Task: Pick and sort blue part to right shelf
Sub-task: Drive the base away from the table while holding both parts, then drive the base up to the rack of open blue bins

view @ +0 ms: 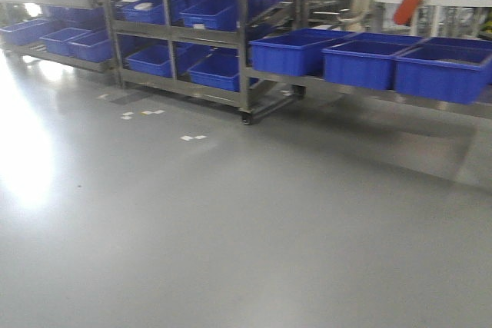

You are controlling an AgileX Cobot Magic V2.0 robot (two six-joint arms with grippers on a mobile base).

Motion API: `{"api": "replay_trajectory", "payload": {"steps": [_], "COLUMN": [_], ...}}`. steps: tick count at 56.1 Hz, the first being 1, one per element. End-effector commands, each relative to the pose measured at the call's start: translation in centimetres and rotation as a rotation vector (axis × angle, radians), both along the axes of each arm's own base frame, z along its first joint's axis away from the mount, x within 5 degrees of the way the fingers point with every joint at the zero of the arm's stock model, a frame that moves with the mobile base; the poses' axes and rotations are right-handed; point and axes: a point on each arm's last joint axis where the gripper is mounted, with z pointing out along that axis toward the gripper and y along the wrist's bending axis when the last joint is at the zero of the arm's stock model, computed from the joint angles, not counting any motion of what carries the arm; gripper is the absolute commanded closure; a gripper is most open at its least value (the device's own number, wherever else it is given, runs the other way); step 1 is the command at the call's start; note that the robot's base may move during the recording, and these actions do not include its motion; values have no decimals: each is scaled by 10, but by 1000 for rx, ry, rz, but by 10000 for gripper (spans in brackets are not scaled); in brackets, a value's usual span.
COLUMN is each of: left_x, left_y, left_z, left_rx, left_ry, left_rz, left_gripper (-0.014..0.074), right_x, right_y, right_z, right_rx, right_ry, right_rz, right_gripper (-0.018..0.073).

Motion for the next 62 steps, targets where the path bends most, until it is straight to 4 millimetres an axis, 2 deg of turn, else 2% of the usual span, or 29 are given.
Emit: {"api": "replay_trajectory", "payload": {"steps": [1,62], "left_x": [0,0], "left_y": [-1,-1], "left_z": [17,17], "left_rx": [-8,-8], "left_ry": [-106,-106], "left_rz": [-11,-11], "left_gripper": [230,230], "right_x": [-1,-1], "right_y": [2,2], "right_z": [16,16], "right_rx": [-13,-13], "right_ry": [-103,-103], "right_rz": [19,19], "right_gripper": [323,323]}}
